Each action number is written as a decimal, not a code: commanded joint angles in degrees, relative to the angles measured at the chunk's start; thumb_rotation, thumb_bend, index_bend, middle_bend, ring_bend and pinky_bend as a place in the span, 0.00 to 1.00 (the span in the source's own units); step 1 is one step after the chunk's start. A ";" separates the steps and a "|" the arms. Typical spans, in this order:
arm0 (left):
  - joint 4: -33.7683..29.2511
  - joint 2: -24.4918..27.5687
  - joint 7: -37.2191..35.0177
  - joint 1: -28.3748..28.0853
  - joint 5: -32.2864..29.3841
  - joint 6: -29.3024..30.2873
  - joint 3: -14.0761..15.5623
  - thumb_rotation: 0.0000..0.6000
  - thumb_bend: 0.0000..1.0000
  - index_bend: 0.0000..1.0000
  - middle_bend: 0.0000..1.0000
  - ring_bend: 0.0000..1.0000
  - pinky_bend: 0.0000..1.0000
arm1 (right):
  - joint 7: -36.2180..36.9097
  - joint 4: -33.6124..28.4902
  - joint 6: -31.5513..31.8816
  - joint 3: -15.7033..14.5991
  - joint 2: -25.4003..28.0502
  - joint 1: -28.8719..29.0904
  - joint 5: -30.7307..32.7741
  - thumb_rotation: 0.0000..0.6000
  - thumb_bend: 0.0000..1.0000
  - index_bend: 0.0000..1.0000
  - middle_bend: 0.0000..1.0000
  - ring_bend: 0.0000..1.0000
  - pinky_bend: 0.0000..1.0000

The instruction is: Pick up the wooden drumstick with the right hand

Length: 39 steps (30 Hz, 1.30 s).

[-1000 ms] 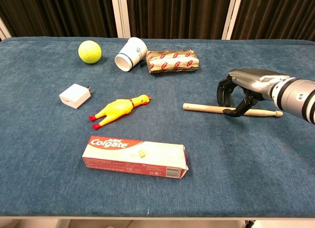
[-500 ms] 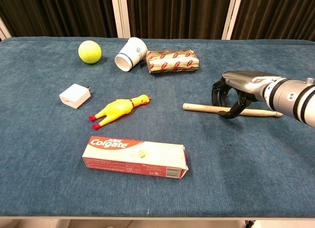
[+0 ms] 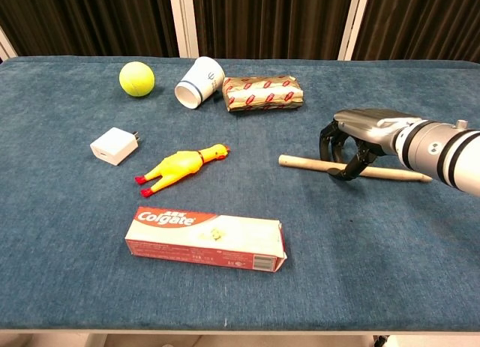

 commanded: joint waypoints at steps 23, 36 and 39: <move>-0.58 0.50 -0.14 -0.05 -0.27 -0.56 0.33 1.00 0.28 0.01 0.00 0.00 0.10 | 3.67 -1.78 -0.80 2.55 2.44 1.82 1.25 1.00 0.71 0.65 0.58 0.40 0.00; -0.84 0.59 0.18 -0.16 -0.88 -1.02 0.34 1.00 0.28 0.01 0.00 0.00 0.10 | 10.37 -6.84 -0.30 11.14 8.49 4.90 0.29 1.00 0.72 0.70 0.60 0.41 0.00; -0.94 0.62 0.00 -0.07 -1.10 -0.87 0.23 1.00 0.28 0.01 0.00 0.00 0.10 | 12.27 -8.06 2.01 12.04 8.82 4.78 -4.52 1.00 0.72 0.70 0.60 0.41 0.00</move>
